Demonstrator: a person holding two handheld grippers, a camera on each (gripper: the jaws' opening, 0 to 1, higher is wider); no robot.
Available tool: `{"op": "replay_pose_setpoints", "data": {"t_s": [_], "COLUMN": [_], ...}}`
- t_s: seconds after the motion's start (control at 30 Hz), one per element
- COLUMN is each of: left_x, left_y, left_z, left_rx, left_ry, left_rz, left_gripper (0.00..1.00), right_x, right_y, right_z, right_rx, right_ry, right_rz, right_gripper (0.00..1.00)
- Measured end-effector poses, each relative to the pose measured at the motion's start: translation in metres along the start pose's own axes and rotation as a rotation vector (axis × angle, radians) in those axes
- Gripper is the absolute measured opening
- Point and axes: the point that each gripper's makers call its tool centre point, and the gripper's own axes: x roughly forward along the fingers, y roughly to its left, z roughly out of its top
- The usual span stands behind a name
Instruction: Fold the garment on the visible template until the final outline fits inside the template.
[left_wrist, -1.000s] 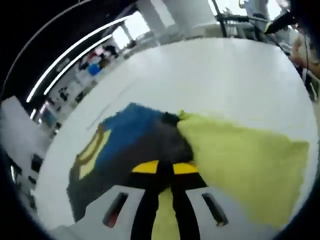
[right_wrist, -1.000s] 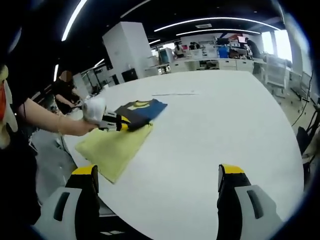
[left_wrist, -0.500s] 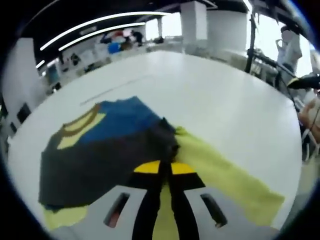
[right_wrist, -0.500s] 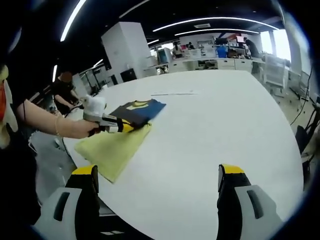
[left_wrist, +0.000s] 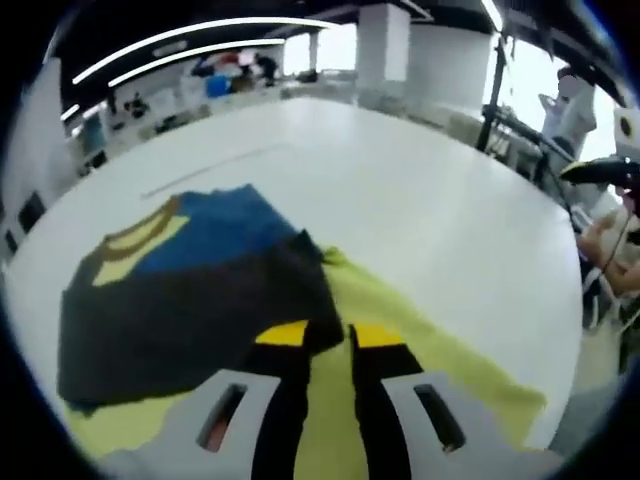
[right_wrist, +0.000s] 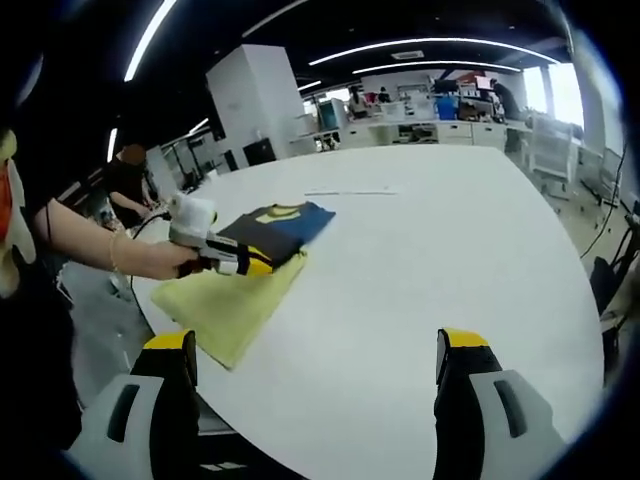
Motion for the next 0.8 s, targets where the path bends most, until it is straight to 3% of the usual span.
{"op": "replay_pose_setpoints", "data": {"t_s": [0.13, 0.47, 0.8], "left_x": [-0.023, -0.114, -0.207], "left_y": [-0.001, 0.055, 0.093], "left_z": [0.005, -0.013, -0.037], "left_rx": [-0.001, -0.071, -0.100], "left_ry": [-0.023, -0.046, -0.060], "left_rz": [-0.029, 0.053, 0.099], "left_gripper": [0.24, 0.47, 0.71], "right_x": [0.007, 0.038, 0.031], "right_y": [0.008, 0.050, 0.070], "right_z": [0.006, 0.028, 0.052], "right_rx": [-0.006, -0.054, -0.091], "right_ry": [-0.004, -0.026, -0.073], "right_rz": [0.015, 0.083, 0.045], "right_gripper": [1.00, 1.00, 1.00]}}
